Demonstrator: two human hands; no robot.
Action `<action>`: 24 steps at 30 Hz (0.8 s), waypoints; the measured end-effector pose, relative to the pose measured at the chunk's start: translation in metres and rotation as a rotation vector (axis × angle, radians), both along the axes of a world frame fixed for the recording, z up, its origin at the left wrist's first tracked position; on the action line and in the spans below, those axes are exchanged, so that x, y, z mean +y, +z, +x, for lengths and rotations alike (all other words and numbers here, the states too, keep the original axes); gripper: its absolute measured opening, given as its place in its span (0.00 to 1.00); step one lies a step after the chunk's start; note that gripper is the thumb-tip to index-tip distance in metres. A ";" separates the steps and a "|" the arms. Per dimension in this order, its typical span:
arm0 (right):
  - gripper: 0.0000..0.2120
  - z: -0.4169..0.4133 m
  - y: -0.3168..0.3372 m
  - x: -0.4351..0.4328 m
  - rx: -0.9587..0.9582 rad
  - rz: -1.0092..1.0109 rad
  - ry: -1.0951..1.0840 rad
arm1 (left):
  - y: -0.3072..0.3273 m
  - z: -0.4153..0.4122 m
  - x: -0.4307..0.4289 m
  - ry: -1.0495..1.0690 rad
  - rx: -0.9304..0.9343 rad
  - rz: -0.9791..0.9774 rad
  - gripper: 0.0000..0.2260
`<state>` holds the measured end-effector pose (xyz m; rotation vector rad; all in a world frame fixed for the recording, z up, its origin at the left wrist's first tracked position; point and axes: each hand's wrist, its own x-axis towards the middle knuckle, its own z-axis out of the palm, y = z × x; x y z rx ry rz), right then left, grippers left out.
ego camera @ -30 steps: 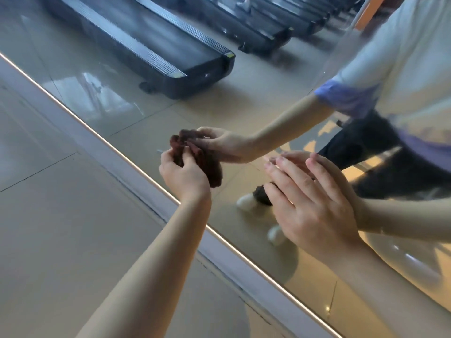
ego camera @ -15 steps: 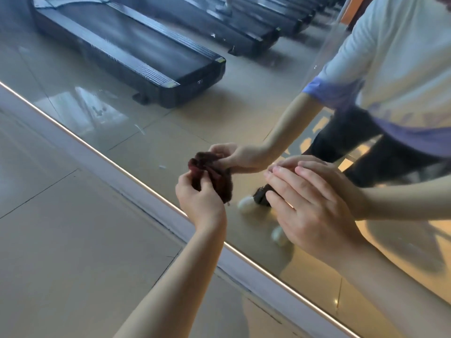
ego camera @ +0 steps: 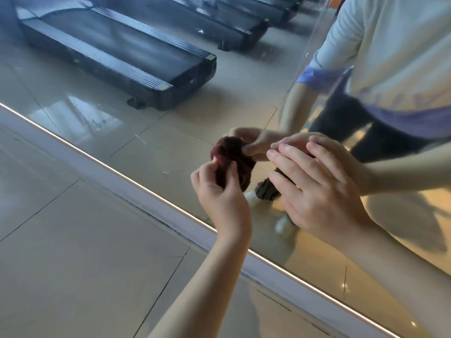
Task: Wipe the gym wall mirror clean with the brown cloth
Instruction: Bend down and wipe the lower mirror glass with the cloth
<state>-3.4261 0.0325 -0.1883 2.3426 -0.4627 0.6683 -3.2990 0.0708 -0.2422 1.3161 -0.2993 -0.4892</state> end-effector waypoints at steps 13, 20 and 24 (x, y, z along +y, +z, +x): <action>0.12 -0.015 0.021 -0.004 0.031 -0.108 -0.056 | 0.031 0.001 -0.005 0.051 -0.239 -0.043 0.14; 0.13 -0.022 0.031 -0.007 0.082 -0.129 -0.044 | 0.043 0.011 -0.010 0.069 -0.177 -0.039 0.10; 0.11 -0.019 0.034 -0.006 0.075 -0.114 -0.045 | 0.040 -0.003 -0.009 0.027 -0.479 -0.168 0.06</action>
